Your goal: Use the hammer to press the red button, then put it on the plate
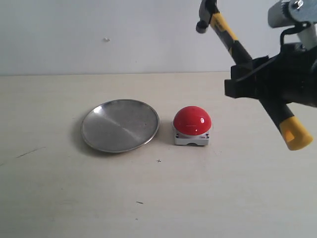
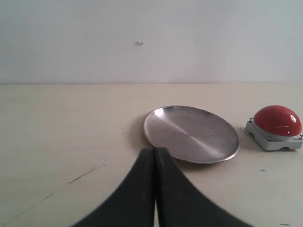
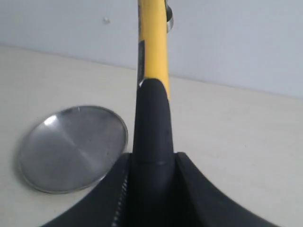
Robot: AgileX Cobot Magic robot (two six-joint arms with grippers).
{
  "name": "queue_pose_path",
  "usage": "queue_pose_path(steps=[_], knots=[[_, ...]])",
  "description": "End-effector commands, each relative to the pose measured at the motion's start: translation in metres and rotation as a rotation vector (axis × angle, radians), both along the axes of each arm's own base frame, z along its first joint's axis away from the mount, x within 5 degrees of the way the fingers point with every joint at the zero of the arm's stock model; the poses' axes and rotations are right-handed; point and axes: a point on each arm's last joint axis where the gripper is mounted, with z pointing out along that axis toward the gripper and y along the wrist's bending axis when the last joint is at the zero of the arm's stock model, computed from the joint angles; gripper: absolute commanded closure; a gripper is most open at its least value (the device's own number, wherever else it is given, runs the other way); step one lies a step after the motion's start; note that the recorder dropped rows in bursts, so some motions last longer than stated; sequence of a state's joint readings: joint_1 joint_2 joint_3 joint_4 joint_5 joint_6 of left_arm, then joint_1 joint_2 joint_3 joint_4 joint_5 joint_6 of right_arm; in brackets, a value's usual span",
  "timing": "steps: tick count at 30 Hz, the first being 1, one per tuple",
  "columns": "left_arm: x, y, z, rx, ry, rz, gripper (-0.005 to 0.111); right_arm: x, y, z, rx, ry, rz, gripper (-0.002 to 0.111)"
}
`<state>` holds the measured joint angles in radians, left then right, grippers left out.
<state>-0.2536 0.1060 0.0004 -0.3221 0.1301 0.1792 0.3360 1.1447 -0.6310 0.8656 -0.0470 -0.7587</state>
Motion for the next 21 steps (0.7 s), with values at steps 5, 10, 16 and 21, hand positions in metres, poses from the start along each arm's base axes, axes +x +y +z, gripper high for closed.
queue_pose_path(steps=[5,10,16,21], knots=[[0.0,0.0,0.001,0.007,-0.009,0.002,0.106,-0.006,-0.001,0.014,0.015,-0.047,0.013,0.108],[0.0,0.0,0.001,0.007,-0.009,0.002,0.106,0.009,0.004,-0.01,-0.019,0.048,0.015,0.108],[0.0,0.0,0.001,0.007,-0.009,0.002,0.106,0.03,0.011,-0.077,-0.099,0.29,0.015,0.108],[0.0,0.0,0.001,0.007,-0.009,0.002,0.106,0.04,0.012,-0.101,-0.142,0.339,-0.012,0.108]])
